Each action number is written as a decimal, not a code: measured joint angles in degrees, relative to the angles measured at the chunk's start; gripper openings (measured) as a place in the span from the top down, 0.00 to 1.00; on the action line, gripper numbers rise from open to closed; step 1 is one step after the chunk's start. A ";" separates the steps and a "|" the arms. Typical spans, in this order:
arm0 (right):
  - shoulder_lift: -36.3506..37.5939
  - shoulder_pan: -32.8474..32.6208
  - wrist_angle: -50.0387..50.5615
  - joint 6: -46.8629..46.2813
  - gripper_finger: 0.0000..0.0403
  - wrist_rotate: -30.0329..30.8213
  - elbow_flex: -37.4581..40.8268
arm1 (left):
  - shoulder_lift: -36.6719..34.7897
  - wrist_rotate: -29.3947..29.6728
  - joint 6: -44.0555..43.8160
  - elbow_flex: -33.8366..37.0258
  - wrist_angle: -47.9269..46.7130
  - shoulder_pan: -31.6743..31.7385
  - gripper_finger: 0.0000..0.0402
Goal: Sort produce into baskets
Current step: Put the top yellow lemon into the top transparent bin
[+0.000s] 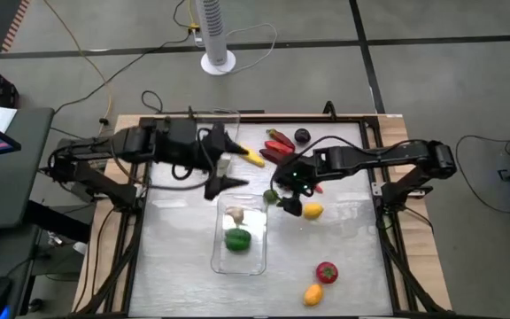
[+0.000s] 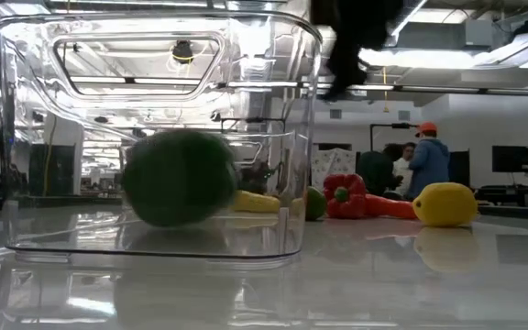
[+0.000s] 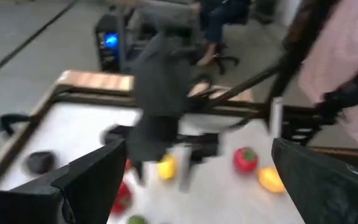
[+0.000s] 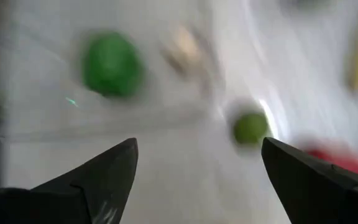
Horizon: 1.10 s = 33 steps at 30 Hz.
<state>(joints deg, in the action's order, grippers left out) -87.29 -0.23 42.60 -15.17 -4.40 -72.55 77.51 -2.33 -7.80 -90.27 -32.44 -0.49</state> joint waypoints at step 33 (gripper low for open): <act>0.55 -6.82 -1.07 1.67 0.38 9.22 24.72 | -25.80 24.39 -40.01 48.49 25.76 1.18 0.04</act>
<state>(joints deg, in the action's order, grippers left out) -86.74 -7.05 41.54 -13.50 4.82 -47.83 51.72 22.06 -47.81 -41.78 -6.68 0.69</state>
